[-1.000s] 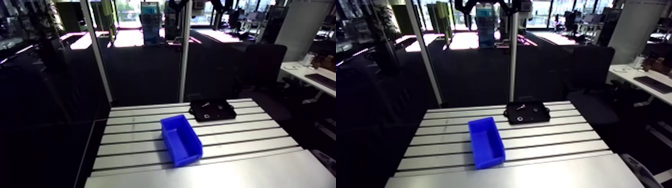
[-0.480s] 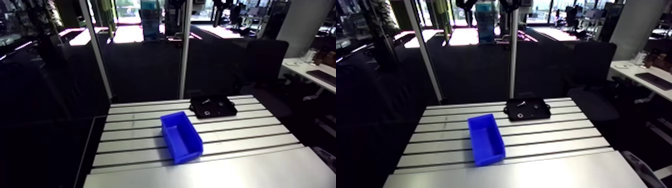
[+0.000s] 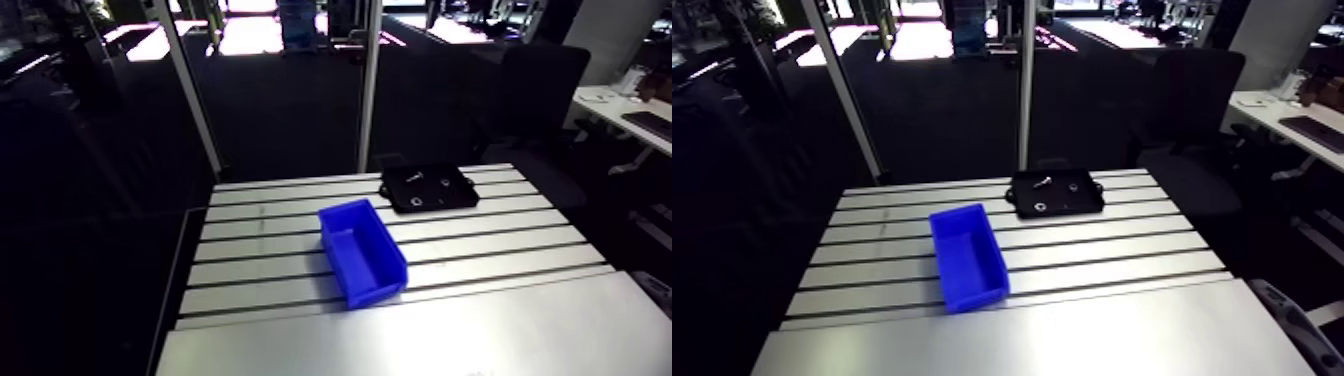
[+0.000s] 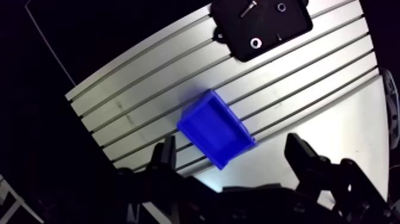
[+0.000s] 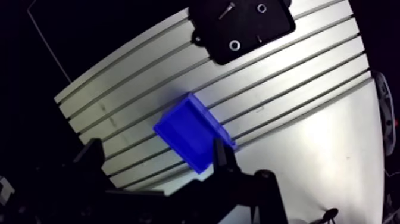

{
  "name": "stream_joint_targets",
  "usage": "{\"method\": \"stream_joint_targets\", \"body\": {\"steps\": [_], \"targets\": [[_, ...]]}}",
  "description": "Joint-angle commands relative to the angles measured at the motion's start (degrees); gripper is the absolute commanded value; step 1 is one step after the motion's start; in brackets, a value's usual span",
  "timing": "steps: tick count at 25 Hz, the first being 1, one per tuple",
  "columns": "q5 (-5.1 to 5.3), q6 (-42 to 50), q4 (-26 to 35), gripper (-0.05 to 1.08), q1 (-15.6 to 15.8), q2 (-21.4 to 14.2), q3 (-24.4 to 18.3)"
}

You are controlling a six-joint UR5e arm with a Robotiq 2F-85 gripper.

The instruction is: Pick up the M10 bolt from the tray and put it into the blue bin.

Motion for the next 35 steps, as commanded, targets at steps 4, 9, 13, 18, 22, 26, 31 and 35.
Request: {"method": "stream_joint_targets", "body": {"steps": [4, 9, 13, 18, 22, 26, 31, 35], "targets": [[-0.07, 13.18, -3.0, 0.01, -2.3, 3.77, 0.12], [-0.33, 16.17, -4.49, 0.01, -4.24, 5.17, 0.38], [-0.77, 16.52, -4.58, 0.01, -5.56, 6.32, 0.73], [-0.95, 16.52, -6.34, 0.01, -6.7, 7.37, 1.0], [-0.95, 16.52, -6.6, 0.01, -6.96, 7.72, 1.08], [-0.95, 16.52, -6.6, 0.01, -6.96, 7.99, 1.08], [-0.95, 16.52, -6.69, 0.01, -6.96, 8.34, 1.0], [-0.95, 16.87, -8.01, 0.01, -6.96, 8.6, 1.26]]}}
